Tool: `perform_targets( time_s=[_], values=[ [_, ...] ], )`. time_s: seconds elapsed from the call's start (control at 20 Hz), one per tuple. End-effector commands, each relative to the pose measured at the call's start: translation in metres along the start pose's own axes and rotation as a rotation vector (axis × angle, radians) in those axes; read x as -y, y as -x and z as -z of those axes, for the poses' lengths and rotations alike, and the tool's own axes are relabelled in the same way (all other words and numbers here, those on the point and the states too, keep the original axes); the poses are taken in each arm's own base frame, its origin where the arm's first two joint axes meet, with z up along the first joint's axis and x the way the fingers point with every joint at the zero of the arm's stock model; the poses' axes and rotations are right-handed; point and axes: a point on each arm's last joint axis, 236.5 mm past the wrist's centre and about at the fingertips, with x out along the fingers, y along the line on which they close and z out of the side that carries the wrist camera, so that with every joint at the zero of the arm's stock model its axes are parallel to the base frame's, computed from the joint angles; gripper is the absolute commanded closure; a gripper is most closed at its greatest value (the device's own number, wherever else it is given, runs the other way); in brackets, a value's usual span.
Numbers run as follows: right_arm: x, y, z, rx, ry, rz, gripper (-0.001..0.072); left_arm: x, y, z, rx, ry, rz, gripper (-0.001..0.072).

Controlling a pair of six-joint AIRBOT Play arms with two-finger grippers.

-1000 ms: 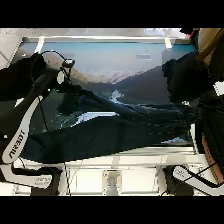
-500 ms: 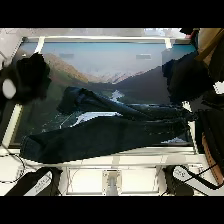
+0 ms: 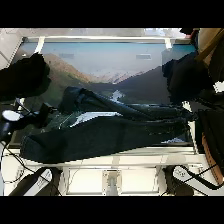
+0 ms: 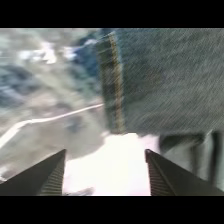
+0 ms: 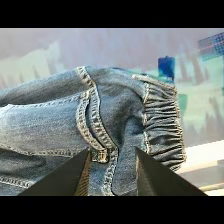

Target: Fold the clothes and pants, and hang the long-sleeved shirts on hangers.

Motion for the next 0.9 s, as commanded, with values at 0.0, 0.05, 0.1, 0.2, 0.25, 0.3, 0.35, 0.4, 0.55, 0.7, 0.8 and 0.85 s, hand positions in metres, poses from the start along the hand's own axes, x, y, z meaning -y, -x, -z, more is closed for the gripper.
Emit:
perform_targets(
  time_s=[0.0,0.05,0.1,0.2,0.25,0.3,0.35,0.4,0.55,0.7,0.8,0.85],
  values=[
    [-0.006,0.000,0.003,-0.014,0.011,-0.023,0.0375,0.010,-0.035,-0.011,-0.008,0.166,0.136,0.0191],
    [-0.006,0.000,0.005,-0.020,0.018,-0.024,0.0375,0.010,-0.043,-0.011,-0.020,0.167,0.156,0.0191],
    [-0.006,0.000,0.005,-0.023,0.018,-0.024,0.0375,0.010,-0.050,-0.011,-0.029,0.178,0.168,0.0166],
    [-0.007,0.000,0.005,-0.022,0.017,-0.028,0.0375,0.007,-0.062,-0.013,-0.030,0.214,0.186,0.0096],
    [-0.008,0.000,0.005,-0.022,0.016,-0.031,0.0375,0.009,-0.066,-0.016,-0.026,0.216,0.208,0.0096],
    [-0.008,0.000,0.005,-0.022,0.015,-0.033,0.0375,0.011,-0.069,-0.019,-0.017,0.210,0.231,0.0097],
    [-0.008,0.000,0.005,-0.021,0.015,-0.035,0.0376,0.014,-0.071,-0.022,-0.008,0.216,0.250,0.0104],
    [-0.008,0.000,0.005,-0.022,0.015,-0.035,0.0375,0.016,-0.073,-0.025,0.002,0.223,0.268,0.0107],
    [-0.009,0.000,0.005,-0.022,0.014,-0.036,0.0376,0.024,-0.070,-0.031,0.026,0.220,0.306,0.0555],
    [-0.005,0.000,0.006,-0.025,0.021,-0.020,0.0377,0.044,-0.061,-0.043,0.043,0.149,0.359,0.0685],
    [0.008,0.001,0.013,-0.053,0.037,0.033,0.0377,0.075,-0.035,-0.069,0.091,0.066,0.448,0.0685],
    [0.015,0.002,0.019,-0.081,0.045,0.063,0.0377,0.091,-0.015,-0.087,0.132,0.026,0.491,0.0686]
  ],
)
